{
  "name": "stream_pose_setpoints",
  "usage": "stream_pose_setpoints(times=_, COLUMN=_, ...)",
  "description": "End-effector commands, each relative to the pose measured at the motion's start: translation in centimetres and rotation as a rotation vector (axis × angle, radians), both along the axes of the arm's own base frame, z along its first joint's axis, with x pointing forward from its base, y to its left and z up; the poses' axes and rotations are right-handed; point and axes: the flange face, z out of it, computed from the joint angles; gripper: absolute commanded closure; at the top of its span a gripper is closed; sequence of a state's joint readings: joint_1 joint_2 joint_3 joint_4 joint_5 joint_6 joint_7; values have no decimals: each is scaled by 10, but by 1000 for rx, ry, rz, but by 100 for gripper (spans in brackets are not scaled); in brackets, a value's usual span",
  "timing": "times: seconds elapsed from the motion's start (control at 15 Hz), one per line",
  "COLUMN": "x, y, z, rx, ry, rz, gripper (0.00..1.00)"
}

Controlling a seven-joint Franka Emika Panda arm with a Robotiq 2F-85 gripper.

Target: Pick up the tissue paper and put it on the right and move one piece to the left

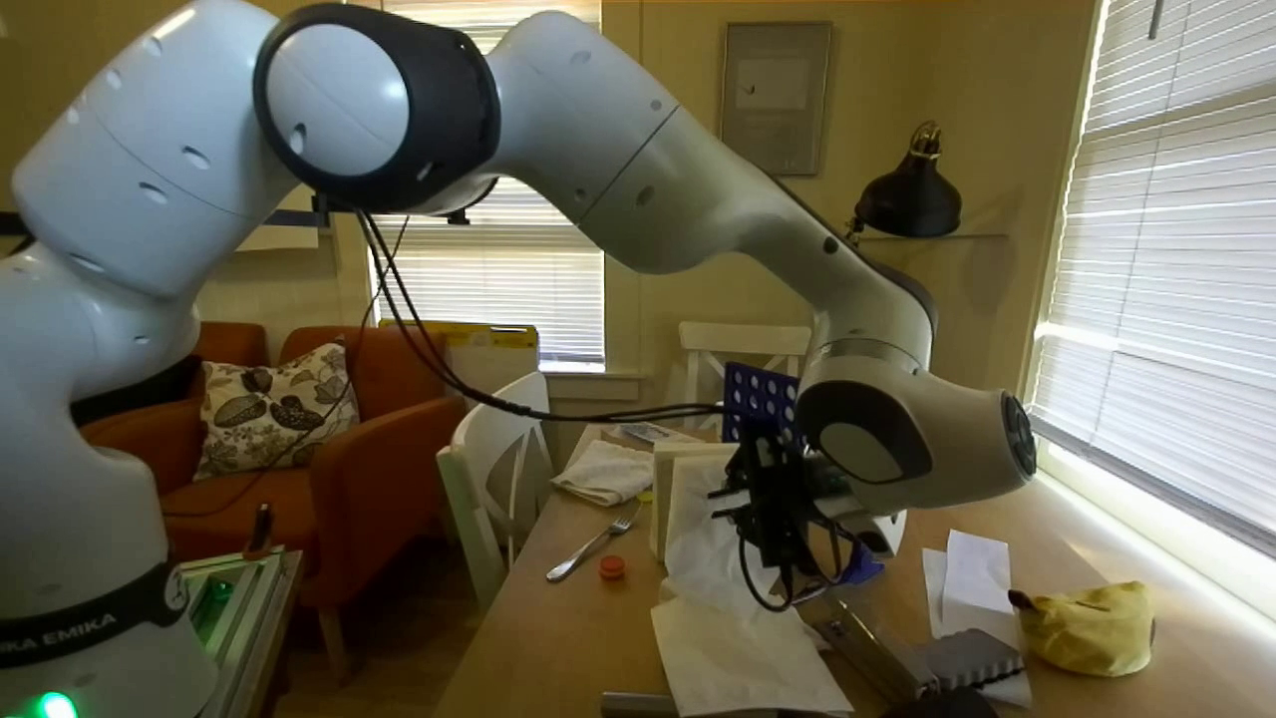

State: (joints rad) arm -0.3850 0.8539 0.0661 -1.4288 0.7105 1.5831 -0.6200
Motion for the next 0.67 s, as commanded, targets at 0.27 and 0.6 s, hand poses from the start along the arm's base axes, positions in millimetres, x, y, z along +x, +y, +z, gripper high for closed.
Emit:
stream_pose_setpoints(times=0.27, x=9, y=-2, z=21, rx=67, ry=-32, rz=21, gripper=100)
stream_pose_setpoints(times=0.6, x=-7, y=-17, z=68, rx=25, ry=-10, rz=43, gripper=100)
